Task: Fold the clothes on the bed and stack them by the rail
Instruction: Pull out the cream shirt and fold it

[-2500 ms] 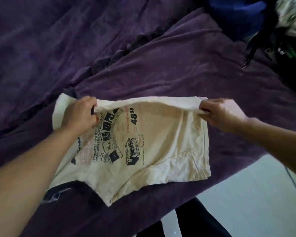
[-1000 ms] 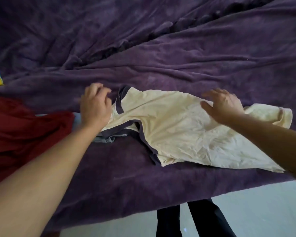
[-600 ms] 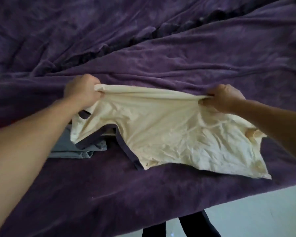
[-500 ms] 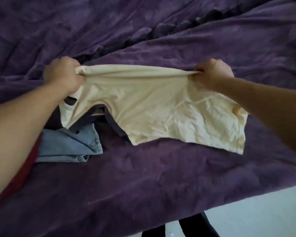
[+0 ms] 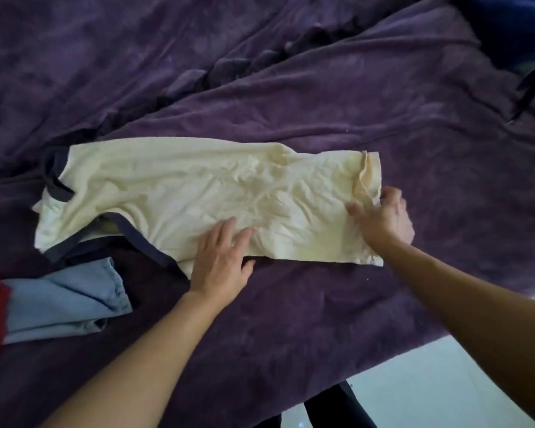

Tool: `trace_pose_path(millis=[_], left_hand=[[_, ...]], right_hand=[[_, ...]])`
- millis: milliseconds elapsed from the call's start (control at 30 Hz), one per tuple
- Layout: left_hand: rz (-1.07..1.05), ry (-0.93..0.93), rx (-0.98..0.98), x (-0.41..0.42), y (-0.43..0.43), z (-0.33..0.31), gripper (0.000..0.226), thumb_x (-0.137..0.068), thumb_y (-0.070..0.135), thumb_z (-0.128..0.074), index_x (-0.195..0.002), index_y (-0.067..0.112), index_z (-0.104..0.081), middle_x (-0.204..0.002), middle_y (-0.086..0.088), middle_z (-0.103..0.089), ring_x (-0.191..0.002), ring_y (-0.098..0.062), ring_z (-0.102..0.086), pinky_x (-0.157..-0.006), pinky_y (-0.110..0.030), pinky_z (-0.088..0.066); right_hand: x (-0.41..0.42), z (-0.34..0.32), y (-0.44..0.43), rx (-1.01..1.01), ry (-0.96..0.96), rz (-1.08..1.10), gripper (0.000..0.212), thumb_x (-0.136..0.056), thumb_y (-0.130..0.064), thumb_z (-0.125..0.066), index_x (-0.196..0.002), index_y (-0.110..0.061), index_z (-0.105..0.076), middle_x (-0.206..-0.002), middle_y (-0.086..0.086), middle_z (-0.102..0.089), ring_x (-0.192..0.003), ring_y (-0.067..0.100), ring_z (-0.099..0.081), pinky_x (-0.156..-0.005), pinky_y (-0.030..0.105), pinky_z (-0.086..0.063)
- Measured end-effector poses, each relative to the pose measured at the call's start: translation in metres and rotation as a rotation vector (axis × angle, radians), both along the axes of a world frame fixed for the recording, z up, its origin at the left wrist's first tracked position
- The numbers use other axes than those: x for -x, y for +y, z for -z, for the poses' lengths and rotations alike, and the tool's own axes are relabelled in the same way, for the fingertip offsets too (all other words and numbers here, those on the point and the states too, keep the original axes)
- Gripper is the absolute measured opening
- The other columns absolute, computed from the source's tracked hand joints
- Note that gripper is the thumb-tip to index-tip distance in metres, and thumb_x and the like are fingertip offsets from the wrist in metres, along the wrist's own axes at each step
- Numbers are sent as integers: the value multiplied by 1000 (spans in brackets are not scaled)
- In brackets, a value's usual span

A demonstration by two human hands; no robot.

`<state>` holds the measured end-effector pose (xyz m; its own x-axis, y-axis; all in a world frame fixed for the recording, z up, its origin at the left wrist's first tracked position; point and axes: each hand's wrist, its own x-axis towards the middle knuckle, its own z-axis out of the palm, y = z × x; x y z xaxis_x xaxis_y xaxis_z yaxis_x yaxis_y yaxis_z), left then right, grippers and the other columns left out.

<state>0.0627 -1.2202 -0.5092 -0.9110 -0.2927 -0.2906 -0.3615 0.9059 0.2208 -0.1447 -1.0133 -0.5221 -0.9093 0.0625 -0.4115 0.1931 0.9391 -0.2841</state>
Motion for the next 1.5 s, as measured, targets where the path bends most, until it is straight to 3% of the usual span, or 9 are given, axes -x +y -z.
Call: trace_pose_path(millis=[233, 500, 700, 833, 1033, 1200, 1300, 1400, 1500], left_hand=[[-22, -127, 75, 7, -13, 14, 58, -87, 12, -59, -142, 20, -41, -151, -14, -31, -138, -32, -29, -109, -45, -29], [0, -280, 133, 7, 9, 19, 85, -88, 10, -47, -150, 31, 7, -157, -13, 8, -145, -35, 4, -117, -49, -12], [-48, -204, 46, -3, -9, -4, 70, -91, 24, -51, -151, 25, -15, -155, -13, -19, -142, -29, -20, -112, -43, -25], [-162, -162, 2, -14, -31, -30, 63, -93, 33, -50, -149, 21, -26, -153, -11, -27, -138, -28, -29, -109, -42, -31], [-283, -30, 19, -51, -81, -48, 56, -87, 13, -59, -140, 7, -43, -137, -18, -44, -120, -36, -47, -91, -49, -45], [-305, 35, 15, -80, -132, -41, 52, -83, 9, -62, -134, 4, -49, -133, -19, -48, -115, -38, -49, -91, -50, -45], [-261, 84, 41, -82, -154, -39, 48, -81, 4, -64, -128, 3, -55, -131, -22, -50, -114, -41, -51, -88, -52, -46], [-116, 103, 74, -65, -159, -33, 47, -80, 1, -62, -127, 4, -57, -133, -22, -48, -120, -40, -48, -90, -51, -45], [33, 97, 63, -31, -148, -21, 47, -89, 8, -52, -136, 12, -47, -148, -16, -33, -136, -35, -31, -105, -45, -34]], right_hand=[[58, -2, 33, 101, 106, 48, 29, -87, -42, -55, -104, -20, -63, -109, 12, -66, -102, 36, -58, -78, 34, -41], [69, -5, 19, 279, -241, 228, 78, -60, -76, -63, -101, -10, -64, -99, 6, -67, -88, 27, -64, -78, 37, -53], [81, -35, 28, 462, -221, 245, 32, -74, -39, -79, -85, -12, -66, -84, -1, -67, -81, 18, -66, -56, 24, -46], [77, -89, -5, 535, 20, 76, 25, -80, -41, -68, -94, -21, -62, -83, -11, -62, -92, 20, -64, -67, 25, -45], [-3, -94, -128, 356, 122, -399, 36, -86, -24, -56, -121, -26, -46, -104, 8, -61, -95, 37, -58, -72, 34, -39], [-90, -55, -185, 319, -327, -870, 61, -93, -22, -57, -147, -29, -30, -124, 7, -61, -108, 28, -59, -88, 32, -42], [-91, -41, -173, 344, -27, -727, 43, -95, -17, -48, -138, -24, -47, -116, 5, -65, -102, 26, -62, -76, 31, -46], [-70, -27, -151, 144, 265, -642, 50, -94, -22, -48, -143, -24, -39, -146, 6, -41, -132, 27, -37, -92, 45, -44], [-66, -8, -136, -147, -59, -660, 65, -93, -49, -41, -149, -40, -9, -161, -1, 2, -147, 24, 0, -107, 54, -27]])
